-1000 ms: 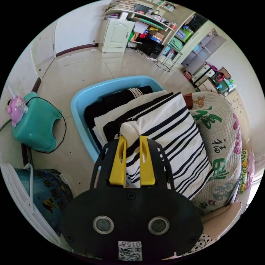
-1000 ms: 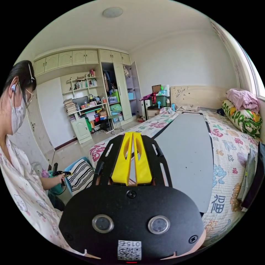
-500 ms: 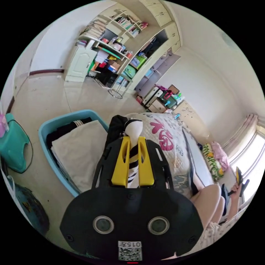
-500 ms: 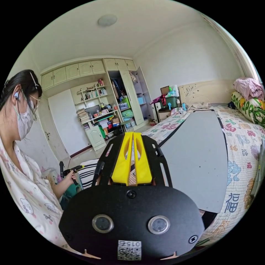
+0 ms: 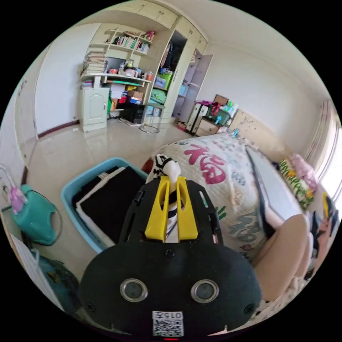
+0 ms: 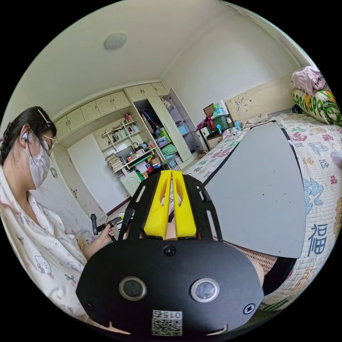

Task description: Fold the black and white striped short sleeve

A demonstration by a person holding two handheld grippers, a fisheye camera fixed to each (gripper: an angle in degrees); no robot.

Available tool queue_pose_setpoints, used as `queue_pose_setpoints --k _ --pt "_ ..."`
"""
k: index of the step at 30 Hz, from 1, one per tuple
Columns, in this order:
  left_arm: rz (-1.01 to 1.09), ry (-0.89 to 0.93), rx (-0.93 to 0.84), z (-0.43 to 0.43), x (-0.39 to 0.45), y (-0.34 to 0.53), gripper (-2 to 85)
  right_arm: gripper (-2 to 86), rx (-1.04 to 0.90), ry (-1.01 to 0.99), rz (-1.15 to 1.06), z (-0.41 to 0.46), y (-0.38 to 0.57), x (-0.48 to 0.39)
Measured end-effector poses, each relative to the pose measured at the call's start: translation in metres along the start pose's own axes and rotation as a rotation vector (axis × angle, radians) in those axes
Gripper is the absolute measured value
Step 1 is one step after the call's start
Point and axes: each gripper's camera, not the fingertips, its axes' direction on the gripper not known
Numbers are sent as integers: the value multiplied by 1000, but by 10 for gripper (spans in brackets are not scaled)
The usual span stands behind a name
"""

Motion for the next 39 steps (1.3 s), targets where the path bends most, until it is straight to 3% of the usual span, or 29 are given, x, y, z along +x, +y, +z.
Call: queue_pose_setpoints --k 3,5,10,13,17,22,25,33,39 --pt "-114 259 46 -21 7 7 8 15 -40 -21 -11 2 -11 11" --pt "-80 379 104 -40 26 6 8 27 -52 -44 -19 4 -20 16" --pt "151 748 230 -96 132 2 10 65 -62 -172 -72 21 -60 18" --pt "353 862 277 -117 211 18 11 98 -105 -248 -124 49 -95 11" --pt "559 804 170 -107 297 62 15 117 -138 -266 -134 84 -128 24" --pt "675 813 -218 -58 359 143 17 112 -296 -109 87 139 -138 128" --pt "780 846 -258 -78 369 166 23 108 -335 -26 187 151 -132 173" --pt "778 792 -395 -87 388 191 73 94 -255 120 359 156 -174 211" --pt "850 754 -572 -74 452 228 124 122 -399 286 352 199 -197 200"
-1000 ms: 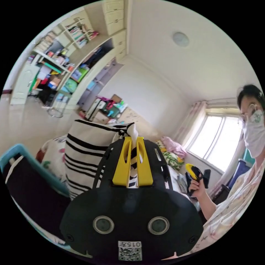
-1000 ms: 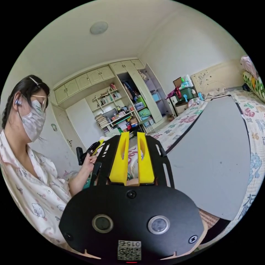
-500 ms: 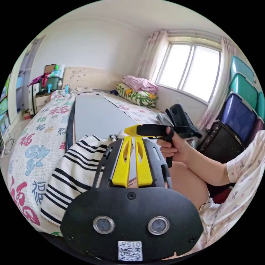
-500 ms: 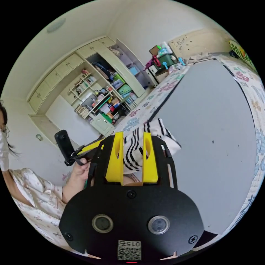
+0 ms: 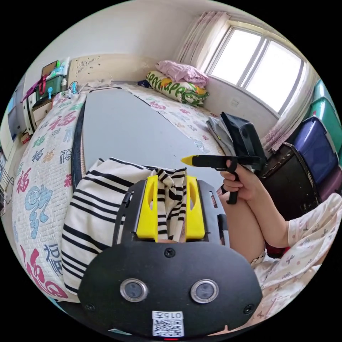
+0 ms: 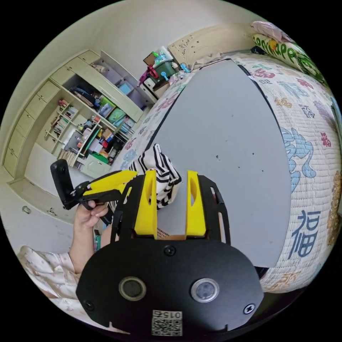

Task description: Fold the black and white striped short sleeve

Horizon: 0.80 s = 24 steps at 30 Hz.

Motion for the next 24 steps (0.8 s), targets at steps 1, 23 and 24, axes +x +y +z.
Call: queue_pose_setpoints --k 1,23,24 --pt "-15 -31 -30 9 5 -7 134 128 -29 16 5 9 -7 -7" --pt "-66 -331 352 -162 65 19 5 -2 161 9 -4 -31 -62 -156" --pt "-75 -369 412 -190 67 26 5 -2 230 29 -37 -59 -67 -175"
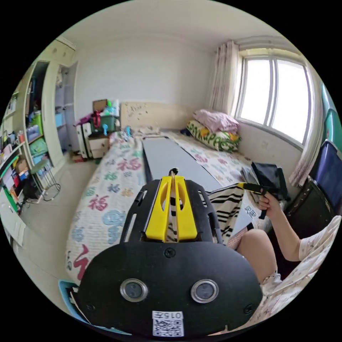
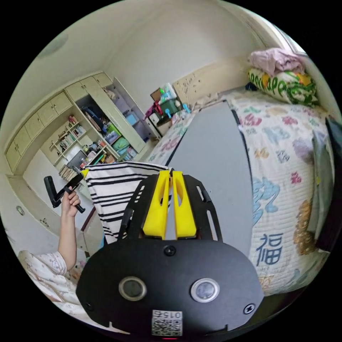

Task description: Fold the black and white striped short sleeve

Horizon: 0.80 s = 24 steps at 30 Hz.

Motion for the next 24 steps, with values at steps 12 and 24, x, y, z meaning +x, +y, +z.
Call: queue_pose_setpoints --k 12,24 --pt "-78 56 379 -116 -14 11 2 4 424 147 -283 -233 -18 -138" --pt "-60 38 296 -42 -18 -33 8 8 402 325 -265 -199 -58 -140"
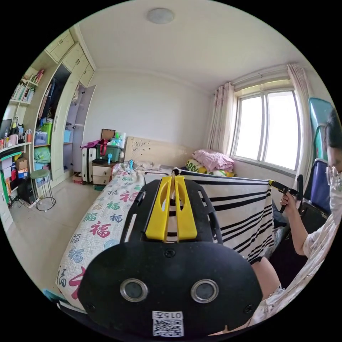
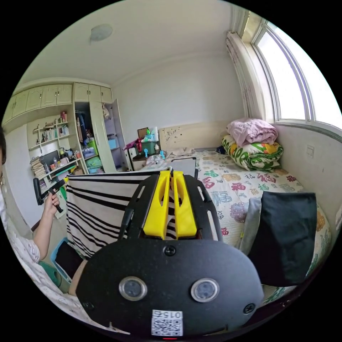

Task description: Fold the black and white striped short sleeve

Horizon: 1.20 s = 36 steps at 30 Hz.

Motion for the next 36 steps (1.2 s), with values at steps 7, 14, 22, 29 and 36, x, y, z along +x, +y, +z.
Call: queue_pose_setpoints --k 7,14,22,29,36 --pt "-109 -257 -171 157 -43 28 59 51 -295 144 152 226 0 63" --pt "-58 -183 -419 150 -64 53 100 102 -481 3 114 217 49 96" --pt "-347 7 -630 111 -104 108 125 108 -708 -65 362 155 154 174" --pt "-334 59 -660 118 -97 91 66 69 -745 -64 343 155 143 179" --pt "-287 37 -645 103 -82 60 2 13 -731 -23 338 132 141 178"
